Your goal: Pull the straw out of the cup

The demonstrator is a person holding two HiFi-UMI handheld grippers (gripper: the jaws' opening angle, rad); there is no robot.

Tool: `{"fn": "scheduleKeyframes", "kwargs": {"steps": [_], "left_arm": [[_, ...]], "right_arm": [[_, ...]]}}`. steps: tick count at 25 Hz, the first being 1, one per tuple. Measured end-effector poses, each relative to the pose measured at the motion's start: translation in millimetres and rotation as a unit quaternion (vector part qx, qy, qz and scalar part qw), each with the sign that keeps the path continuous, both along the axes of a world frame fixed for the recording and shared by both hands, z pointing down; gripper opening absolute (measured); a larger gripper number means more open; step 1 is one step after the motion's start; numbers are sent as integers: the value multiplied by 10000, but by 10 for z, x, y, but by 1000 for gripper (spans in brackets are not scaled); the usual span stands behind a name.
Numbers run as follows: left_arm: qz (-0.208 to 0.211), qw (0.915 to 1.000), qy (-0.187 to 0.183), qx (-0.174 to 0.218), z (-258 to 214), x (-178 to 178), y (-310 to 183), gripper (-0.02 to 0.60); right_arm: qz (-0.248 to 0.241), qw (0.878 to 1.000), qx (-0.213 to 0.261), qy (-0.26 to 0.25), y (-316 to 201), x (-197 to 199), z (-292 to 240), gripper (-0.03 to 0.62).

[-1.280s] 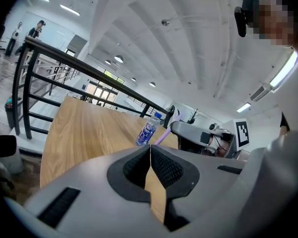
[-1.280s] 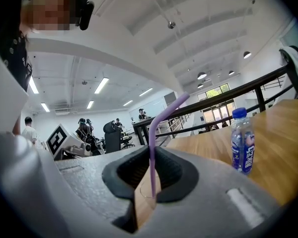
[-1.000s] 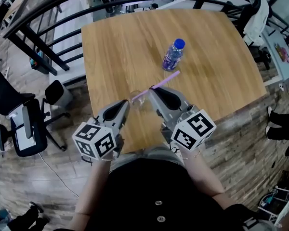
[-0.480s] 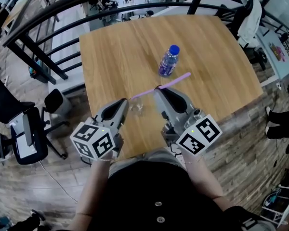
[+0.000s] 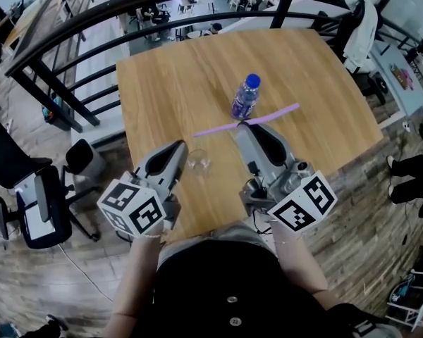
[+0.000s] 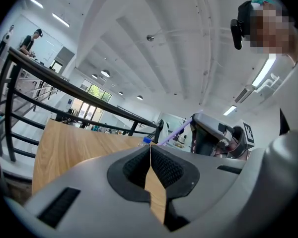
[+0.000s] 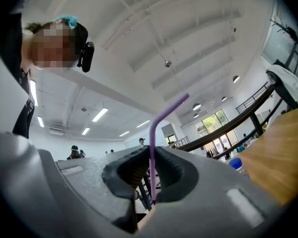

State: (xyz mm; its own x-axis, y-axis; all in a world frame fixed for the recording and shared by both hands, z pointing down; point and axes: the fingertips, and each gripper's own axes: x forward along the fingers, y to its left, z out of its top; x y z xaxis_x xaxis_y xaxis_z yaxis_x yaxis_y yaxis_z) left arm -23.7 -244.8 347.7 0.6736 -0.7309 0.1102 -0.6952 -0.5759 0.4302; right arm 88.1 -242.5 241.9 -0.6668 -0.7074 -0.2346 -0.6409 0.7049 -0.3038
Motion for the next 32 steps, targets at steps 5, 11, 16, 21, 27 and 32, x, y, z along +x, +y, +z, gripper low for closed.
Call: {"fn": "scheduleKeyframes", "kwargs": {"steps": [5, 11, 16, 21, 27, 32], "left_arm": [[-47, 9998, 134, 170, -159, -44, 13, 20], [-20, 9996, 194, 213, -148, -55, 14, 20], [21, 9994, 274, 203, -151, -42, 13, 20], [88, 9992, 335, 181, -178, -42, 52, 20], [137, 9992, 333, 151, -189, 11, 71, 20], [211, 9992, 331, 101, -176, 57, 78, 20]], "right_arm": [[72, 9998, 143, -107, 31, 24, -102, 34], [93, 9993, 104, -344, 38, 44, -76, 34], [145, 9990, 94, -410, 32, 79, -73, 34], [173, 9987, 60, -484, 24, 82, -60, 32], [124, 9990, 68, -434, 12, 78, -42, 32], [71, 9991, 4, -411, 1, 66, -1, 34]]}}
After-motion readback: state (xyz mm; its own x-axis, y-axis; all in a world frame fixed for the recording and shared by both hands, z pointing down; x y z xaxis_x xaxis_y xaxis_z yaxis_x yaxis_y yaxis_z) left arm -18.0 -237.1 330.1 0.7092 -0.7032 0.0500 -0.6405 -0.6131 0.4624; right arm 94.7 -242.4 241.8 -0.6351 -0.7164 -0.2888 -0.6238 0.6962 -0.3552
